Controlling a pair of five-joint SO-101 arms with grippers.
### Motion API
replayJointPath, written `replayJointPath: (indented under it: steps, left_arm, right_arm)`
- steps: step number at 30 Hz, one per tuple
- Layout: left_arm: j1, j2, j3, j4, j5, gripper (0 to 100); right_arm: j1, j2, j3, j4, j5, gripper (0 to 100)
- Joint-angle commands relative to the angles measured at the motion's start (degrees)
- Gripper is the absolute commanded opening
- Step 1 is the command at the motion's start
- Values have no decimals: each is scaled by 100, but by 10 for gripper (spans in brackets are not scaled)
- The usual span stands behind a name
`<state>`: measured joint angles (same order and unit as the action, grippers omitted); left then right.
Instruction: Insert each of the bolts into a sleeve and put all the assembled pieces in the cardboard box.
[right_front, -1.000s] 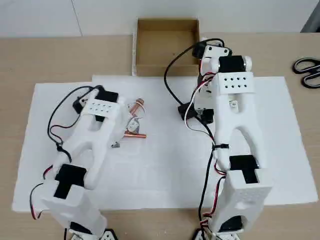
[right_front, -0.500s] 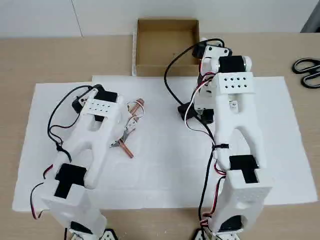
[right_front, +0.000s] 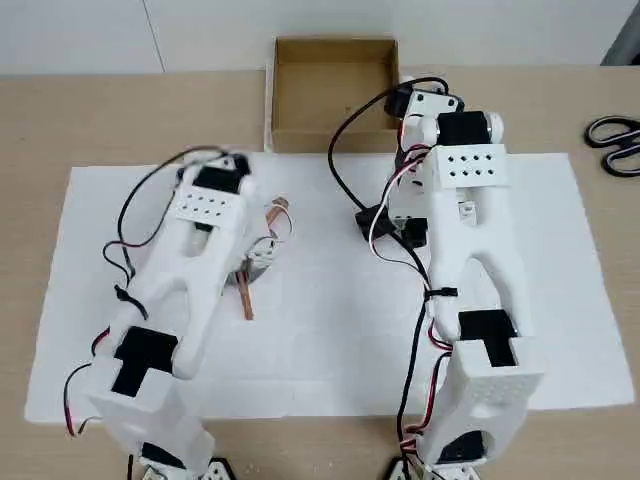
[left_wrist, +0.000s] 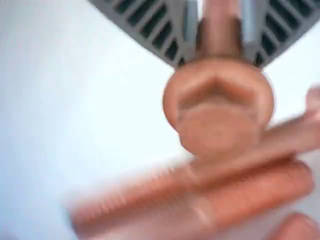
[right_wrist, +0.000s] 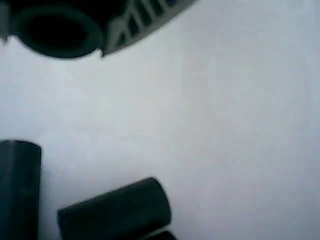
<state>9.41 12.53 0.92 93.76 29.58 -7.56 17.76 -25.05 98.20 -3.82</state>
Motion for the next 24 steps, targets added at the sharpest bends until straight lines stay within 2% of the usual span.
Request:
replayJointPath:
  steps: [1, 4, 8, 9, 14, 24]
  left_arm:
    - [-35, -97, -936, 589, -1301, 10]
    - [-352, -79, -1138, 624, -2092, 8]
    - [-1178, -53, -1138, 563, -3446, 10]
    - [-1389, -44, -1112, 475, -3560, 10]
    - [-2154, -9, -1068, -176, -3719, 10]
    - [-1873, 1055, -875, -677, -3824, 10]
  right_arm:
    - [48, -374, -290, 92, 18, 20]
    - [48, -374, -290, 92, 18, 20]
    - [48, -374, -290, 92, 18, 20]
    - [48, -374, -290, 92, 18, 20]
    - [31, -374, -290, 92, 18, 20]
    - [22, -365, -290, 92, 18, 20]
